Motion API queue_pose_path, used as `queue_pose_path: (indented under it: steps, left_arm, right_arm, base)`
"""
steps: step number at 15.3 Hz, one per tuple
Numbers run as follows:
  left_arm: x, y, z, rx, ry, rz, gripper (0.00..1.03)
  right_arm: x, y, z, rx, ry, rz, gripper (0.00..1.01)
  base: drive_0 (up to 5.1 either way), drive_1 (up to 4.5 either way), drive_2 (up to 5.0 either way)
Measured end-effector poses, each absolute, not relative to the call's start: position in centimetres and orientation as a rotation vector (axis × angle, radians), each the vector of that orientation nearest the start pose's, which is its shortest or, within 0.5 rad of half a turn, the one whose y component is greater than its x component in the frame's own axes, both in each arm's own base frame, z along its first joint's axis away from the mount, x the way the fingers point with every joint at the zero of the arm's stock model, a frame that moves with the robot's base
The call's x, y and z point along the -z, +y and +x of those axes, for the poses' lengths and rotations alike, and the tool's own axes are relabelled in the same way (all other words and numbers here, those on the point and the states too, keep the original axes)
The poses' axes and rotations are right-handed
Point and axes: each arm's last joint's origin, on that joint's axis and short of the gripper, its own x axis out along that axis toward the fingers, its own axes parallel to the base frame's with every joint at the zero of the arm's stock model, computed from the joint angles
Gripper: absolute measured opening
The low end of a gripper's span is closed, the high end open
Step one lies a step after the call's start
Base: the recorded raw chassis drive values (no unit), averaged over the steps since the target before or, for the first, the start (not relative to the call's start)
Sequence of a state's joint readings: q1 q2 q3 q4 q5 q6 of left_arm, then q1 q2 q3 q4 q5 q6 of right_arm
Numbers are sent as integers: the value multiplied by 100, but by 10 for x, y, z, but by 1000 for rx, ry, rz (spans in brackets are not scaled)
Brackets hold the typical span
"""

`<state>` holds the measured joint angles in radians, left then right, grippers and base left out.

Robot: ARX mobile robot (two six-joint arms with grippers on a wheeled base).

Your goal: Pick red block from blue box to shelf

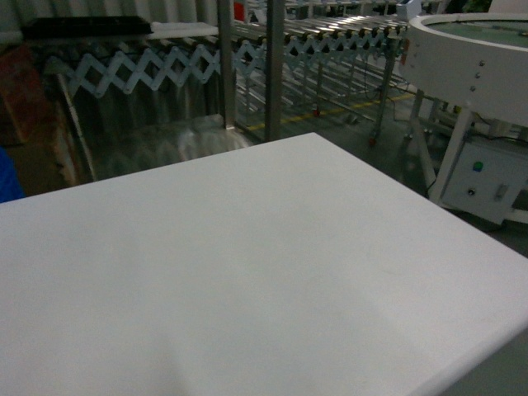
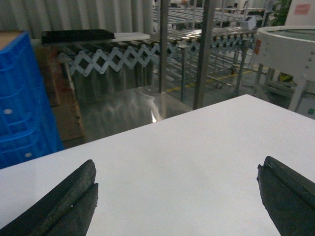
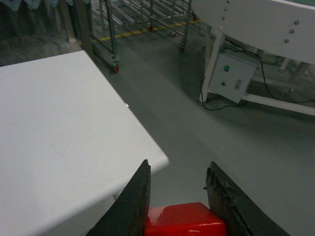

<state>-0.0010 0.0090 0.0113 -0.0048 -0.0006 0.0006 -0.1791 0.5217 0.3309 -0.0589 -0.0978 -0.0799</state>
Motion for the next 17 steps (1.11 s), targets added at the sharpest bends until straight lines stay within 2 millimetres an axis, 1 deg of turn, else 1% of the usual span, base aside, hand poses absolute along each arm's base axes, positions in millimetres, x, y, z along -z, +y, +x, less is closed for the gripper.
queue_pose_path:
  steps: [8, 9, 11, 17]
  left_arm:
    - [-166, 0, 98, 4, 3, 1, 98]
    - [-167, 0, 98, 3, -1, 1, 98]
    - [-166, 0, 98, 0, 2, 1, 98]
    - [-166, 0, 98, -3, 3, 1, 98]
  right_arm:
    - [-224, -21, 135, 70, 247, -46, 28]
    - [-221, -22, 136, 75, 268, -43, 28]
    - [-224, -22, 135, 75, 249, -45, 28]
    - [-223, -22, 135, 74, 257, -43, 28]
  base:
    - [283, -129, -580]
    - [-137, -137, -137]
    - [-141, -141, -141]
    - [308, -431, -431]
